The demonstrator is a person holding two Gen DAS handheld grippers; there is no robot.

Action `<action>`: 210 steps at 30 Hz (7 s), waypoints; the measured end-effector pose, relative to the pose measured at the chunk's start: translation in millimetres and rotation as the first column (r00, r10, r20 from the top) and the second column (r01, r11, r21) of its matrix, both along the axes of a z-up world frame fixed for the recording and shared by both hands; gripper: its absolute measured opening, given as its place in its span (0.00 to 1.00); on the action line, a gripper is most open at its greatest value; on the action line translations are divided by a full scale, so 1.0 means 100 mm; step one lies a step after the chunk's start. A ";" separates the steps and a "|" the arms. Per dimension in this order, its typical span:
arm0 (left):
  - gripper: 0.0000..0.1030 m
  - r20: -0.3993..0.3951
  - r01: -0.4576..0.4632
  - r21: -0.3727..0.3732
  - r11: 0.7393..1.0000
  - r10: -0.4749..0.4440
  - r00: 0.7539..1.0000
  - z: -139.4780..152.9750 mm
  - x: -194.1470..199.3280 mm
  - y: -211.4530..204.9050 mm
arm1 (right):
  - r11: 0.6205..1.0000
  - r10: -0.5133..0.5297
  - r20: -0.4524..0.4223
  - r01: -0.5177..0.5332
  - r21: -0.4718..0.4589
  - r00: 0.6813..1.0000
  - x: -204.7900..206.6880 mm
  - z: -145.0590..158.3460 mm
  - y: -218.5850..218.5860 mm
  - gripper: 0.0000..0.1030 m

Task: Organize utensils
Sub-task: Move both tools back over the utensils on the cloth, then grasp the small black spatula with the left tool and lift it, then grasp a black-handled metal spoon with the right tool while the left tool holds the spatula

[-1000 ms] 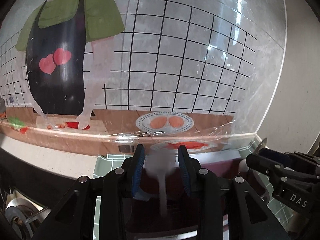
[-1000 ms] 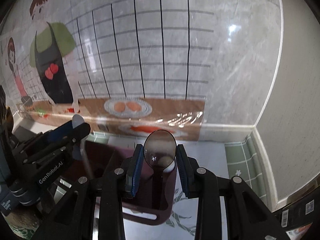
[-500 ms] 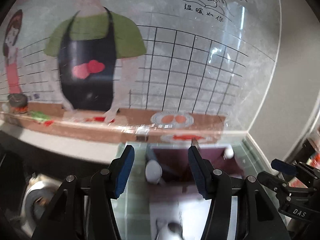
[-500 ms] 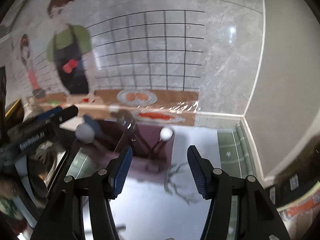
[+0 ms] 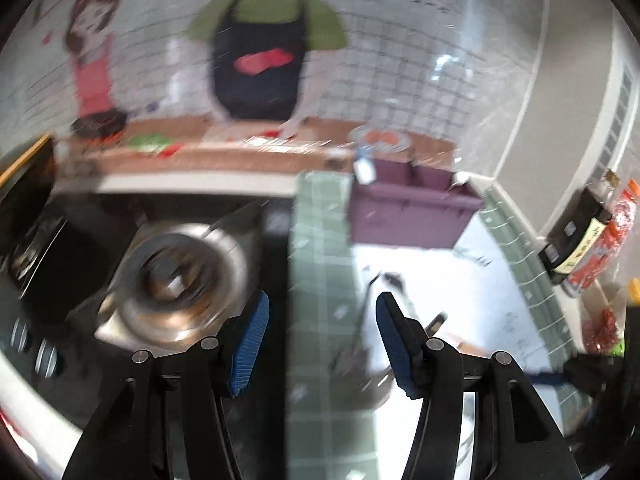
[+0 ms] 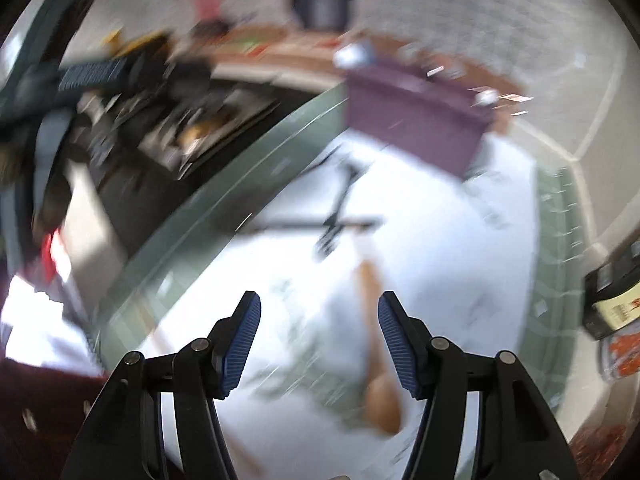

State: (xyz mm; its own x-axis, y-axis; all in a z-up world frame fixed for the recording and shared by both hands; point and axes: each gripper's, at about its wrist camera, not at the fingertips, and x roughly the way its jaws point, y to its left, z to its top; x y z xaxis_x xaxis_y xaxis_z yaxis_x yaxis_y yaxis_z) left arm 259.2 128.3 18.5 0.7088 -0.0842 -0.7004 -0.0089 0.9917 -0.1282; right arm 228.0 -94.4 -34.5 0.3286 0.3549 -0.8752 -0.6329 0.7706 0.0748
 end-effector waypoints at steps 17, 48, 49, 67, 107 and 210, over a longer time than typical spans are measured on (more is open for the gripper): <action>0.55 -0.063 -0.136 -0.072 0.988 0.132 0.989 -0.33 -0.43 0.48 | 0.979 0.186 -0.086 -0.192 -0.073 0.979 -0.58 -0.48 0.33 0.08; 0.55 -0.182 0.164 -0.028 0.986 -0.166 0.969 -0.82 -0.15 -0.34 | 0.967 -0.253 -0.082 0.250 -0.037 0.964 0.38 -0.42 -0.72 0.38; 0.55 -0.181 0.153 -0.031 0.988 -0.156 0.971 -0.82 -0.16 -0.30 | 0.967 -0.255 -0.095 0.252 -0.044 0.962 0.42 -0.45 -0.73 0.38; 0.55 -0.116 0.136 0.032 0.990 -0.132 0.985 -1.00 0.21 -0.54 | 0.947 -0.319 -0.138 0.322 -0.005 0.938 0.22 -0.46 -0.90 0.38; 0.05 0.151 0.046 0.090 0.995 -0.059 0.987 0.14 -0.22 -0.41 | 0.958 -0.284 -0.027 0.284 0.030 0.959 0.08 -0.17 -0.87 0.41; 0.32 -0.383 0.166 -0.017 0.986 -0.160 0.910 -0.67 1.99 -0.19 | 0.908 -0.370 -0.163 0.393 0.147 0.915 0.62 -0.47 -0.59 0.38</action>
State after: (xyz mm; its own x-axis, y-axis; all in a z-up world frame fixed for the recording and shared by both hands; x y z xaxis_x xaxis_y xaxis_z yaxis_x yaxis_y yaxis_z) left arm 457.7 109.5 -48.7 0.3645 -0.1625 -0.9169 0.1080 0.9854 -0.1318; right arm 290.0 -153.2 -81.1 0.3585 0.3744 -0.8552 -0.2690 0.9186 0.2894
